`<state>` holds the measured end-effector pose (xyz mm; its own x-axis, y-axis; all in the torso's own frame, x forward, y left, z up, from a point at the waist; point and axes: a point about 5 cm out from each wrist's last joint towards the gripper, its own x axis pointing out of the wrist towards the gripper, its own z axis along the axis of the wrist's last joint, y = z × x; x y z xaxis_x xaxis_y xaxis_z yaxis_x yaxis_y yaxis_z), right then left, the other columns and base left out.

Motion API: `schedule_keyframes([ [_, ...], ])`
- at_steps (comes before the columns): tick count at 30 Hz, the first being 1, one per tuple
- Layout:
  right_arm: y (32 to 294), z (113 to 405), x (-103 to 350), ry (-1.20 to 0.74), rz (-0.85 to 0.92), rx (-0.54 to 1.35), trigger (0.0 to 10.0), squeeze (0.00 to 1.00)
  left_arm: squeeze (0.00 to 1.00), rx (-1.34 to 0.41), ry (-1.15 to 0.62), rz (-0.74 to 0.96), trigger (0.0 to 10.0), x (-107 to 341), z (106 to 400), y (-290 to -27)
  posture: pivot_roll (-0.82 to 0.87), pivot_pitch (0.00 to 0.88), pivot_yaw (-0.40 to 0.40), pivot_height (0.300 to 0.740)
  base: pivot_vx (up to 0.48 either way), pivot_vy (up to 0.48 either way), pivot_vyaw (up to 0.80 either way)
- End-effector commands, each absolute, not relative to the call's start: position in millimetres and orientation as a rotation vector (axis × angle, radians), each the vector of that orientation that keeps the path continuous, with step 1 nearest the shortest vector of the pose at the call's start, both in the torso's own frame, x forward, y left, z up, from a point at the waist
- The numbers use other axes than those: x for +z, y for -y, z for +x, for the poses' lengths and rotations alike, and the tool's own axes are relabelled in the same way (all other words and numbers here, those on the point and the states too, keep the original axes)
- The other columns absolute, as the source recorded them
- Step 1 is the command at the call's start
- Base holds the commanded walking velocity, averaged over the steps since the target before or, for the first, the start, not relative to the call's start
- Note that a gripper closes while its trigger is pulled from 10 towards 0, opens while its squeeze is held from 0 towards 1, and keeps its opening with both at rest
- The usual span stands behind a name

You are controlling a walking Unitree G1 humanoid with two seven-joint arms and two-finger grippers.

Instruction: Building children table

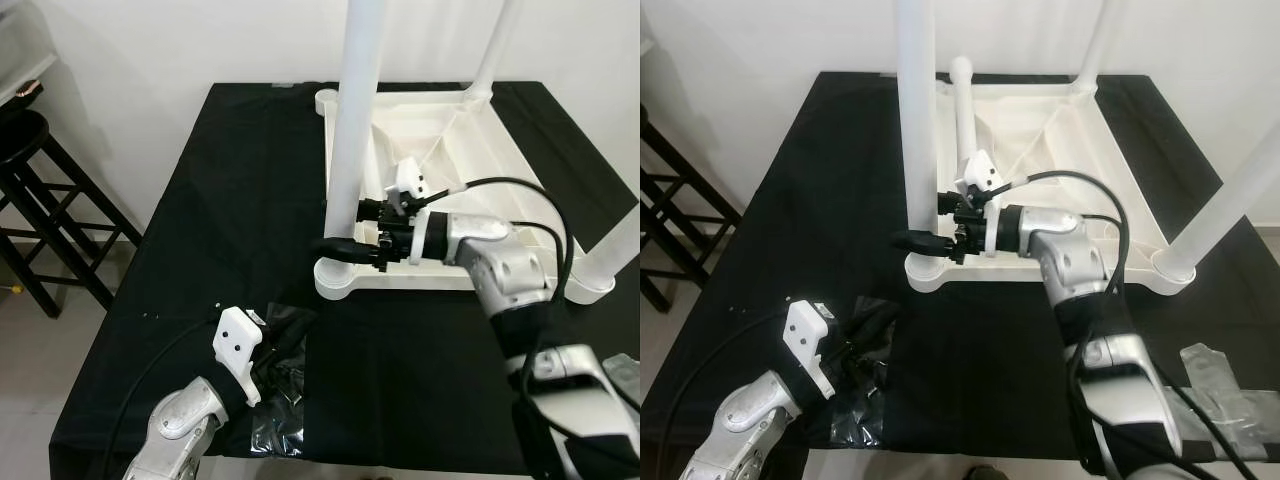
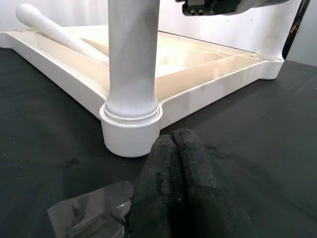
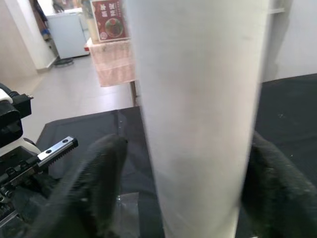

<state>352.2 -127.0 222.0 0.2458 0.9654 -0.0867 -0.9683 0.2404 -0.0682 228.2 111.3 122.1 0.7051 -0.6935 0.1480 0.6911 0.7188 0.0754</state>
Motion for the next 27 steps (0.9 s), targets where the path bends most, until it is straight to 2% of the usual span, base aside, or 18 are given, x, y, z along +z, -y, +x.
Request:
schedule_keyframes([
  [1,127,355,212,-0.070,-0.094,1.350,0.0,0.00,0.00,-0.772,0.157,0.015,10.0,117,225,-110,0.02,0.115,-0.007,0.740,0.000,0.000,0.00],
  [11,142,356,200,-0.062,-0.120,1.279,0.0,0.00,0.00,-0.773,0.158,0.014,10.0,118,225,-110,0.02,0.123,-0.003,0.740,0.000,0.000,0.00],
  [12,148,356,193,-0.055,-0.144,1.150,0.0,0.00,0.00,-0.774,0.159,0.014,10.0,119,224,-111,0.01,0.129,-0.002,0.740,0.000,0.000,0.00],
  [13,148,356,193,-0.055,-0.144,1.150,0.0,0.00,0.00,-0.774,0.159,0.014,10.0,119,224,-111,0.01,0.129,-0.002,0.740,0.000,0.000,0.00],
  [16,151,360,176,-0.053,-0.117,0.805,0.0,0.00,0.00,-0.773,0.159,0.014,10.0,119,225,-112,0.01,0.131,0.000,0.740,0.000,0.000,0.00],
  [17,151,360,176,-0.053,-0.117,0.805,0.0,0.00,0.00,-0.773,0.159,0.014,10.0,119,225,-112,0.01,0.131,0.000,0.740,0.000,0.000,0.00],
  [18,152,360,166,-0.071,-0.091,0.611,0.0,0.00,0.00,-0.773,0.159,0.015,10.0,120,225,-113,0.00,0.133,0.002,0.740,0.000,0.000,0.00],
  [19,152,360,166,-0.071,-0.091,0.611,0.0,0.00,0.00,-0.773,0.159,0.015,10.0,120,225,-113,0.00,0.133,0.002,0.740,0.000,0.000,0.00],
  [20,139,343,142,-0.129,-0.040,0.505,0.0,0.00,0.00,-0.773,0.159,0.016,10.0,120,225,-114,0.01,0.138,0.007,0.740,0.000,0.000,0.00],
  [21,139,343,142,-0.129,-0.040,0.505,0.0,0.00,0.00,-0.773,0.159,0.016,10.0,120,225,-114,0.01,0.138,0.007,0.740,0.000,0.000,0.00],
  [23,118,315,123,-0.191,0.003,0.419,0.0,0.00,0.00,-0.772,0.158,0.019,10.0,120,226,-116,0.01,0.137,0.016,0.740,0.000,0.000,0.00],
  [27,106,312,134,-0.137,-0.014,0.447,0.0,0.00,0.00,-0.771,0.156,0.020,10.0,120,226,-116,-0.01,0.136,0.030,0.740,0.000,0.000,0.00],
])
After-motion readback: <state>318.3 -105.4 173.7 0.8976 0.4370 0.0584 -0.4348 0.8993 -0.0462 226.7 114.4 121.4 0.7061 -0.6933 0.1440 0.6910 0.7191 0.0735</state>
